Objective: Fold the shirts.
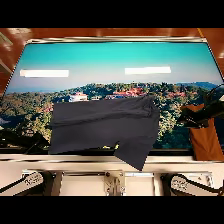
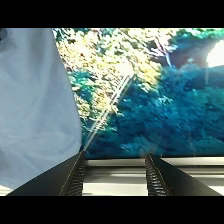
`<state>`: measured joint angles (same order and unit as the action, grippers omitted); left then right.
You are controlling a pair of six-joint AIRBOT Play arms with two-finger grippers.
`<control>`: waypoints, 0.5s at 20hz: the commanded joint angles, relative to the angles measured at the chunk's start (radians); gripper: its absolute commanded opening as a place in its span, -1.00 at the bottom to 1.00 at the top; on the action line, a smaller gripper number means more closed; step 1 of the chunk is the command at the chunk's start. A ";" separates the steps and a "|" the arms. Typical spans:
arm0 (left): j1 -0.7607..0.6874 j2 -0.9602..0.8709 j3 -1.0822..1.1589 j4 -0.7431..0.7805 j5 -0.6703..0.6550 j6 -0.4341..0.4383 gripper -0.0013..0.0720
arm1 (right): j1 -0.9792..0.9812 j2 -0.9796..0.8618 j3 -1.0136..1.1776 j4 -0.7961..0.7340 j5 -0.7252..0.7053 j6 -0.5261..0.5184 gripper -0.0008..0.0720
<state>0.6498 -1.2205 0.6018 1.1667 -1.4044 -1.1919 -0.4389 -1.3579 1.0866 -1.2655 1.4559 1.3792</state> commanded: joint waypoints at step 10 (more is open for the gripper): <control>-0.018 -0.002 -0.142 -0.073 0.202 0.002 0.50 | 0.000 0.001 0.000 0.000 -0.014 0.000 0.42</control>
<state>0.6506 -1.2209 0.4805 1.1316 -1.2892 -1.1908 -0.4389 -1.3579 1.0866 -1.2655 1.4487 1.3792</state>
